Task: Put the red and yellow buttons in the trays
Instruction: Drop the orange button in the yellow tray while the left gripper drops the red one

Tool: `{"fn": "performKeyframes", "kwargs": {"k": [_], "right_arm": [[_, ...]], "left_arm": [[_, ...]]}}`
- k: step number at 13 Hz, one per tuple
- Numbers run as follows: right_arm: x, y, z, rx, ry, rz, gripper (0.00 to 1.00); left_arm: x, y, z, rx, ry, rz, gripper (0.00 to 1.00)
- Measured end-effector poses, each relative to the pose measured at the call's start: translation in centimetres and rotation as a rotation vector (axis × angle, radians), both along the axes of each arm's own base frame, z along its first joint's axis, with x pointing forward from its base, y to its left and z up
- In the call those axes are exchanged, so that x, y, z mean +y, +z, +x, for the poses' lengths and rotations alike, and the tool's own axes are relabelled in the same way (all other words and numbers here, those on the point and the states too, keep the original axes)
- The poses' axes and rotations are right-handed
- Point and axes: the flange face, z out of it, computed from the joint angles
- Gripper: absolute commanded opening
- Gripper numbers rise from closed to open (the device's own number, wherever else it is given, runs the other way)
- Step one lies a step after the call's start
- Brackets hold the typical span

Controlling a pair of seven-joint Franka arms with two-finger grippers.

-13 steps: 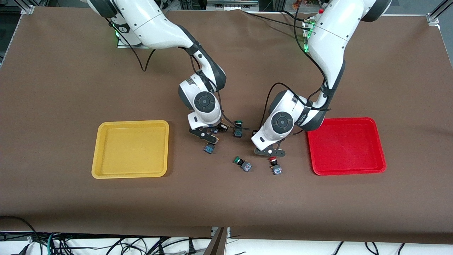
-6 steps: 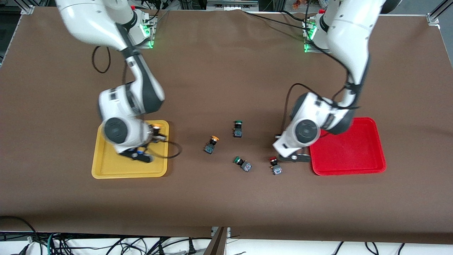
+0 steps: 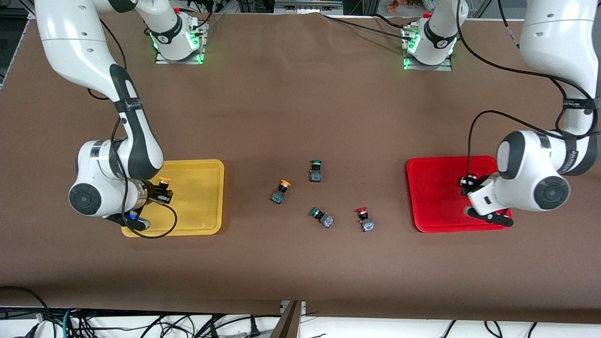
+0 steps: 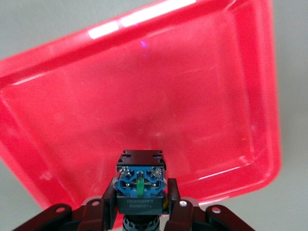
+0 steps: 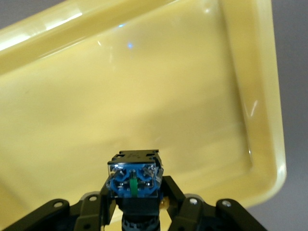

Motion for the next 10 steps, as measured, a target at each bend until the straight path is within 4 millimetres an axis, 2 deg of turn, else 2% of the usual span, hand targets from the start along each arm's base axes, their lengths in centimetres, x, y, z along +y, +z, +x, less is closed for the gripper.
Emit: {"fn": "performKeyframes", "kwargs": {"k": [1, 2, 3, 4, 6, 8, 9, 10], "right_arm": [[-0.8, -1.4, 0.0, -0.017, 0.005, 0.003, 0.19], [-1.5, -2.7, -0.2, -0.033, 0.015, 0.007, 0.84], [-2.0, -3.5, -0.3, -0.041, 0.027, 0.010, 1.00], [-2.3, -3.4, -0.2, -0.053, 0.032, 0.013, 1.00], [-1.9, -0.9, 0.6, -0.060, 0.044, 0.024, 1.00], [1.0, 3.6, 1.5, -0.064, 0.046, 0.043, 1.00], [3.2, 5.3, 1.6, -0.074, 0.025, 0.043, 1.00], [5.8, 6.0, 1.3, -0.079, -0.007, 0.038, 1.00]], "left_arm": [[-0.5, -1.6, -0.7, -0.006, -0.006, -0.014, 0.85], [-1.6, -2.9, -1.5, -0.008, -0.021, -0.023, 1.00], [-2.7, -3.7, -2.1, -0.013, -0.035, -0.028, 1.00], [-3.4, -3.9, -2.3, -0.018, -0.041, -0.029, 1.00], [-3.5, -2.4, -2.1, -0.042, -0.042, -0.026, 1.00], [-3.5, -0.1, -1.7, -0.079, -0.041, -0.023, 1.00], [-3.6, 1.1, -1.4, -0.092, -0.038, -0.021, 1.00], [-3.7, 2.0, -1.2, -0.096, -0.031, -0.018, 1.00]]}}
